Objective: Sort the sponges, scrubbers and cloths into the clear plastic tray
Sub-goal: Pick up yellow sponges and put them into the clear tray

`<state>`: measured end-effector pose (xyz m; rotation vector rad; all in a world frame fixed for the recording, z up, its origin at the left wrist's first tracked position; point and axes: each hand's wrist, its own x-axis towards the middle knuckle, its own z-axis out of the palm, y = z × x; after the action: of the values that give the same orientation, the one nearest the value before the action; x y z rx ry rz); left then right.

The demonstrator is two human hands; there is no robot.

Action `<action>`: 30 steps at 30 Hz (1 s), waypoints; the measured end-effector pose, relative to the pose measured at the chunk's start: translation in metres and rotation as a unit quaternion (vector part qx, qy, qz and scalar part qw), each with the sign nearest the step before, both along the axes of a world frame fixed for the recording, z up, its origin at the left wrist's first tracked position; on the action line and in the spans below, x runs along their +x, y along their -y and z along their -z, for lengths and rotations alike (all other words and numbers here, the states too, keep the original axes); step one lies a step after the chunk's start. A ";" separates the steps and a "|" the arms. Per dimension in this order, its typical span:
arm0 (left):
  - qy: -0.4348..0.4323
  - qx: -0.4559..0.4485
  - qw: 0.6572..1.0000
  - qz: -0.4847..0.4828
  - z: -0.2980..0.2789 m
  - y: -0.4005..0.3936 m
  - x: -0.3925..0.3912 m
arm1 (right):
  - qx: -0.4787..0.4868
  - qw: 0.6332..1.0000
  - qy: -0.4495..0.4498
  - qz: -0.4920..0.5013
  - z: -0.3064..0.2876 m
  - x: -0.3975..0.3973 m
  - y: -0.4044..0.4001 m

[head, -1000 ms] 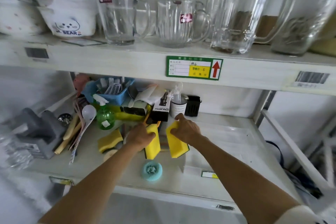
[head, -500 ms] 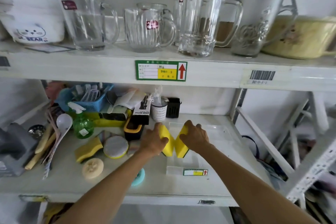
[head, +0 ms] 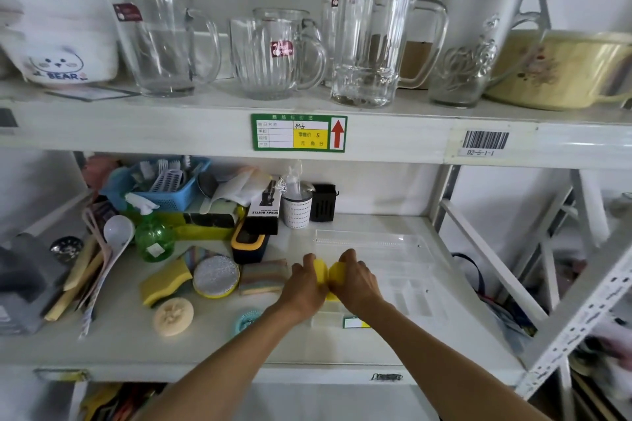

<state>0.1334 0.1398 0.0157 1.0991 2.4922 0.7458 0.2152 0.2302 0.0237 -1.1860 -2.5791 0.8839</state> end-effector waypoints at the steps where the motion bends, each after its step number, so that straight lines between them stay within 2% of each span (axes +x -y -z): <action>1: 0.003 -0.001 1.000 0.007 0.002 0.000 0.002 | -0.002 1.000 0.006 -0.007 0.003 0.000 0.001; 9: 0.023 -0.021 0.999 0.033 0.013 -0.004 0.004 | -0.001 0.999 0.027 -0.028 0.012 -0.002 0.001; 13: 0.007 -0.044 0.997 0.062 0.015 -0.001 0.000 | 0.005 0.999 0.044 -0.021 0.015 -0.005 -0.001; 21: -0.016 -0.045 0.997 0.064 0.017 -0.002 -0.006 | 0.047 0.994 0.090 -0.046 0.014 -0.014 -0.006; 30: -0.006 -0.042 0.996 0.074 0.014 -0.005 -0.010 | 0.044 0.984 0.144 -0.090 0.005 -0.022 -0.013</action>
<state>0.1232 0.1452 0.0014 1.2450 2.3959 0.5887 0.1937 0.2431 0.0190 -1.1460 -2.9616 0.6602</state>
